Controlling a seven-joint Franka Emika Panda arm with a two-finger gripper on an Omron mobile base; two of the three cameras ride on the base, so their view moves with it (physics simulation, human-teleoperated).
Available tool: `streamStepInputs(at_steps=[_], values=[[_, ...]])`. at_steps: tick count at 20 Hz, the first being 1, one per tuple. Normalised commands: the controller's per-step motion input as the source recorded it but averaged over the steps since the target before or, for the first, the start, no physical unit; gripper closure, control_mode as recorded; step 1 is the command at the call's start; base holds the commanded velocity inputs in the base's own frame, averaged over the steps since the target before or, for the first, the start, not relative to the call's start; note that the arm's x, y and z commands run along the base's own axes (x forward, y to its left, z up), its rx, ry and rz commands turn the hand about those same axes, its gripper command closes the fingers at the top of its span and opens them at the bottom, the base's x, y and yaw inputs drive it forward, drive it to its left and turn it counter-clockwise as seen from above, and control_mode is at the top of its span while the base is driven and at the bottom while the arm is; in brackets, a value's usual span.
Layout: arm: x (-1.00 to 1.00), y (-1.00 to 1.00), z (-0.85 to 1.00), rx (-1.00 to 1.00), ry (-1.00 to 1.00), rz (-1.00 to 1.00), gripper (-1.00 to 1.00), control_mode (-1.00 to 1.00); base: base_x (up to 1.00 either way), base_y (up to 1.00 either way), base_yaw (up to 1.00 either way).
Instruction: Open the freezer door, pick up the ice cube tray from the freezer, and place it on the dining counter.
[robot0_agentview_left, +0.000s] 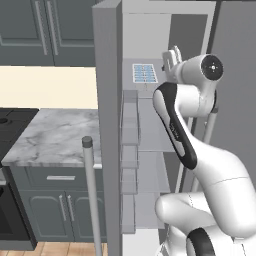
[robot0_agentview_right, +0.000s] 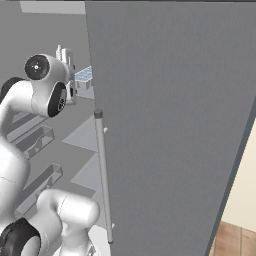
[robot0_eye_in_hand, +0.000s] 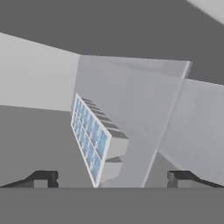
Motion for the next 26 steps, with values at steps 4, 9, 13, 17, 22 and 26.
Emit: streamStepInputs(at_steps=[4, 9, 13, 17, 22, 26], values=[[0.25, 0.0, -0.07, 0.0, 0.0, 0.0, -1.0, -1.0, 0.0, 0.0, 0.0], [0.24, 0.01, -0.11, 0.0, 0.0, 0.0, -1.0, -1.0, 0.0, 0.0, 0.0], [0.23, 0.0, -0.12, 0.0, 0.0, 0.0, -1.0, -1.0, 0.0, 0.0, 0.0], [0.16, 0.03, -0.1, 0.0, 0.0, 0.0, -1.0, -1.0, 0.0, 0.0, 0.0], [0.15, 0.05, -0.1, 0.0, 0.0, 0.0, -1.0, -1.0, 0.0, 0.0, 0.0], [0.11, 0.04, -0.09, 0.0, 0.0, 0.0, -1.0, -1.0, 0.0, 0.0, 0.0]])
